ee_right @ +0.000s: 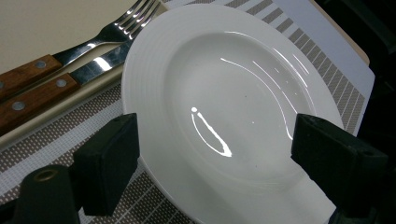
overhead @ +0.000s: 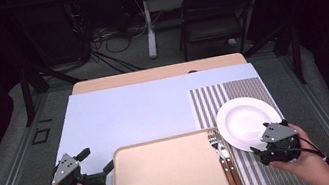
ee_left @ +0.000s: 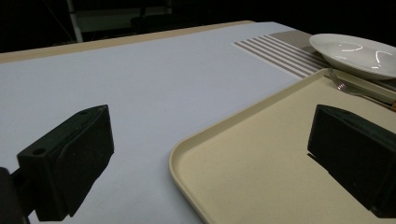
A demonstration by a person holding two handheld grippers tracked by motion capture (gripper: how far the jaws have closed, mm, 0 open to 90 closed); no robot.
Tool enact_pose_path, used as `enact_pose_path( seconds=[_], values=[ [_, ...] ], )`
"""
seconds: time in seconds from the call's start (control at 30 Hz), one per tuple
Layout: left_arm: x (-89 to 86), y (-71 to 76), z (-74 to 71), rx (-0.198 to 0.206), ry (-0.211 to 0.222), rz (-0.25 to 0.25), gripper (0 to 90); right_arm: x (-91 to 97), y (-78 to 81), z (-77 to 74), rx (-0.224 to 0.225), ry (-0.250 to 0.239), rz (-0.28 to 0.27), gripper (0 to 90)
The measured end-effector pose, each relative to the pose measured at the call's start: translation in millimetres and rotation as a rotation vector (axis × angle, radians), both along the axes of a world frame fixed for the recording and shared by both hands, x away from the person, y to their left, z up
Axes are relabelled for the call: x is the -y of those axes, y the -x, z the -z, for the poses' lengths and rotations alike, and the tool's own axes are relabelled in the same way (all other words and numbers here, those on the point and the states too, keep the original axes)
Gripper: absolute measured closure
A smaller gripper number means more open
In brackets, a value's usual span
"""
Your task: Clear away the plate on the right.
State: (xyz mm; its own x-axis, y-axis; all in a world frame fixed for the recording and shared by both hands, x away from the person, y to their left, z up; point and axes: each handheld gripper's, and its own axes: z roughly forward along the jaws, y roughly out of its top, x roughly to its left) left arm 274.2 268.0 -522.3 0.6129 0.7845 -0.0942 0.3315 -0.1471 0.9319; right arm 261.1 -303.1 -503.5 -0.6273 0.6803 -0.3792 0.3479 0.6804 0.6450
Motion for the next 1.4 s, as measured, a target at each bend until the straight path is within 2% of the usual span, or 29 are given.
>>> enact_pose_path(
  seconds=[0.13,0.37,0.77,1.07,1.13,1.3,1.4],
  values=[
    [-0.3,0.4,0.0,-0.001,0.007,-0.003,0.5,-1.7,-0.1,1.9,0.005,0.039,-0.019,16.3],
    [0.5,-0.5,0.8,-0.004,0.004,0.001,0.4,-4.0,-0.8,5.6,-0.022,0.087,-0.046,16.9],
    [0.7,-0.8,0.9,-0.006,-0.001,0.001,0.5,-3.0,-2.5,18.7,-0.066,0.137,-0.062,17.2],
    [1.3,-0.8,1.2,-0.013,0.002,0.002,0.4,-2.0,-5.6,24.7,-0.061,0.224,-0.056,20.1],
    [1.4,-0.8,1.3,-0.013,0.002,0.002,0.5,-1.7,-6.9,27.6,-0.061,0.229,-0.059,20.7],
    [1.5,-0.8,1.3,-0.013,0.001,0.002,0.5,-1.9,-8.3,29.5,-0.049,0.283,-0.055,23.7],
    [1.7,-1.1,1.6,-0.010,0.004,0.001,0.5,-2.1,-9.0,30.2,-0.046,0.297,-0.049,24.4]
  ],
)
